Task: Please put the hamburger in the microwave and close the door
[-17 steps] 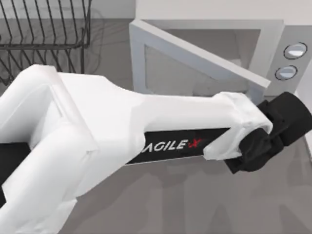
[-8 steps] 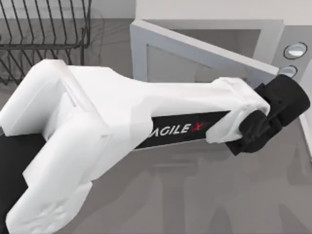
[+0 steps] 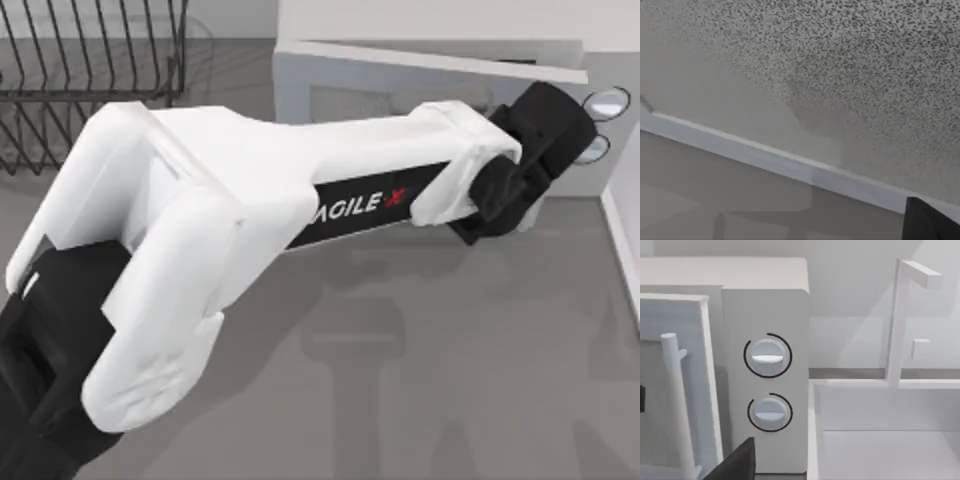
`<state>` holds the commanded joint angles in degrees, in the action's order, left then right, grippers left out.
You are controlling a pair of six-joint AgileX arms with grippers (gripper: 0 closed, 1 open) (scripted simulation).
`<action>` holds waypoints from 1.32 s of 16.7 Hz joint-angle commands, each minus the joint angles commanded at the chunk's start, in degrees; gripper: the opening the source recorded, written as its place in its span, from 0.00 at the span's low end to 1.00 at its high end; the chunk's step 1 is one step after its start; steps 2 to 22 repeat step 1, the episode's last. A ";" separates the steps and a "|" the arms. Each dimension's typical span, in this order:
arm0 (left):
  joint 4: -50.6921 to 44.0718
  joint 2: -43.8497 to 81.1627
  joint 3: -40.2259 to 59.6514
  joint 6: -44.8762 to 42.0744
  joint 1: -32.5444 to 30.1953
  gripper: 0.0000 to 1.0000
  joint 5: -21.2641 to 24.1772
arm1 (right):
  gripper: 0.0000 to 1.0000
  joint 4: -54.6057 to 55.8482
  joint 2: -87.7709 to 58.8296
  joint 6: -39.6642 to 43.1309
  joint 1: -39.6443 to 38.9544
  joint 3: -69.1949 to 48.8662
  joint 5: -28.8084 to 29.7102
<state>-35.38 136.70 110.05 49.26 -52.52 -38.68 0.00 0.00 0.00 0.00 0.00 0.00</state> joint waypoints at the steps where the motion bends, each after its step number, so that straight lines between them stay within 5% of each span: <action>1: 0.05 0.12 0.13 -0.13 0.13 0.00 0.07 | 1.00 0.00 0.00 0.00 0.00 0.00 0.00; 22: 0.05 0.12 0.13 -0.13 0.13 0.00 0.07 | 1.00 0.00 0.00 0.00 0.00 0.00 0.00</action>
